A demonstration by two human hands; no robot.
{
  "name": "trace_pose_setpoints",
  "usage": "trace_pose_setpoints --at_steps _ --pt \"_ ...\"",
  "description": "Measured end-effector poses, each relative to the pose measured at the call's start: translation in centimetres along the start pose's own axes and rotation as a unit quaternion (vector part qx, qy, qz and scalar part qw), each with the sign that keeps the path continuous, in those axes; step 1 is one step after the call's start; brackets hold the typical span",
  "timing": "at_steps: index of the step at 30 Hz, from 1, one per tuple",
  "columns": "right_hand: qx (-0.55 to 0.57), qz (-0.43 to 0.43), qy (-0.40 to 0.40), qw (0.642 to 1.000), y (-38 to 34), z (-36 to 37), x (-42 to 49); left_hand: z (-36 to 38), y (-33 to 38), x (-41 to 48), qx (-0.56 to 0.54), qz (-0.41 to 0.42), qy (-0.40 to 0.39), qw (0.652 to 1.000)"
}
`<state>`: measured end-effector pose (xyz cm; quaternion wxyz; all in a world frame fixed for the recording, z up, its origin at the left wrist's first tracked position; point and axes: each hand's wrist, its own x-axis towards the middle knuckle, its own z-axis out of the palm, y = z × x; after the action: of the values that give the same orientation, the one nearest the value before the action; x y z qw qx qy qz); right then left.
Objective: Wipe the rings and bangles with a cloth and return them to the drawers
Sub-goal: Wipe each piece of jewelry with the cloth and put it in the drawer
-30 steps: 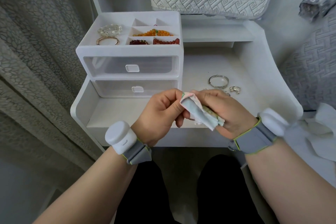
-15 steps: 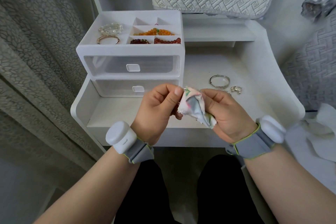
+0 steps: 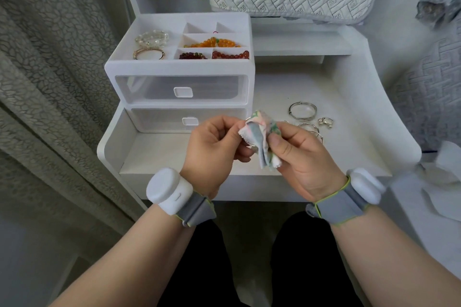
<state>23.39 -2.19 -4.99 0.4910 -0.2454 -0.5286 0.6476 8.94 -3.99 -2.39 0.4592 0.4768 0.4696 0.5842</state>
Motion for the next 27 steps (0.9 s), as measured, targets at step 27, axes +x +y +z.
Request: trace_pose_setpoints --at_steps 27 --pt "0.036 -0.019 -0.015 0.999 0.0 -0.6 -0.1 0.1 0.9 -0.1 -0.036 -0.035 -0.085 0.995"
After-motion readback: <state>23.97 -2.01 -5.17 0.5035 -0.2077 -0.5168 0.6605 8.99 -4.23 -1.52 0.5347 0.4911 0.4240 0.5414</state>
